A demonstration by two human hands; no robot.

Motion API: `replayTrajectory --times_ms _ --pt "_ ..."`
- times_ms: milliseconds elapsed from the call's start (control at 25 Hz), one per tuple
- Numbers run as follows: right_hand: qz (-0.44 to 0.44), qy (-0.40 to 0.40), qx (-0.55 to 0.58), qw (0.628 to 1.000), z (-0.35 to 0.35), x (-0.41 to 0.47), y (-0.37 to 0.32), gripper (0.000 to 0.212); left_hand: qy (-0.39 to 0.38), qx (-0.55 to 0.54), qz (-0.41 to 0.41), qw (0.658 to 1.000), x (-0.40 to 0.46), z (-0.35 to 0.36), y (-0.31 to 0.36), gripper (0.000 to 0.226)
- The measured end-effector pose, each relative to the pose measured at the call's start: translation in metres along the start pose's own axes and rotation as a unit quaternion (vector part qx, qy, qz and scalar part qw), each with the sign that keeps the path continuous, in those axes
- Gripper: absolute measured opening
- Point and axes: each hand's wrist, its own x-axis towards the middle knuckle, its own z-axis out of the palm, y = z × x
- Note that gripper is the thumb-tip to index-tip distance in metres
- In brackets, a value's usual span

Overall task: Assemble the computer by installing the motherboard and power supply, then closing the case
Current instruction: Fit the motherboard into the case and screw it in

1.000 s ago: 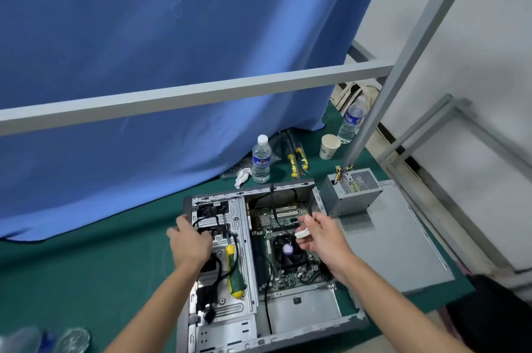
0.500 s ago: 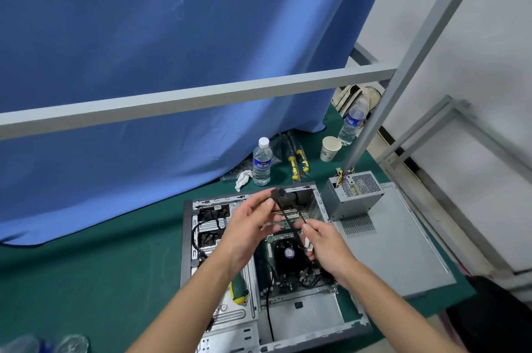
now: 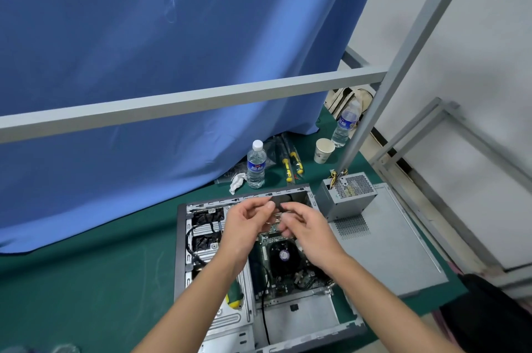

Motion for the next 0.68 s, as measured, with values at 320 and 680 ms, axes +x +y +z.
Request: replayTrajectory --times_ms 320,680 --pt "0.068 0.041 0.286 0.955 -0.007 0.002 0.006 0.027 0.070 0.105 -0.135 0.983 -0.008 -0.017 -0.013 0.041" --pt "0.098 0.009 0.404 0.909 -0.008 -0.002 0.001 0.028 0.081 0.164 -0.086 0.979 0.013 -0.002 -0.011 0.020"
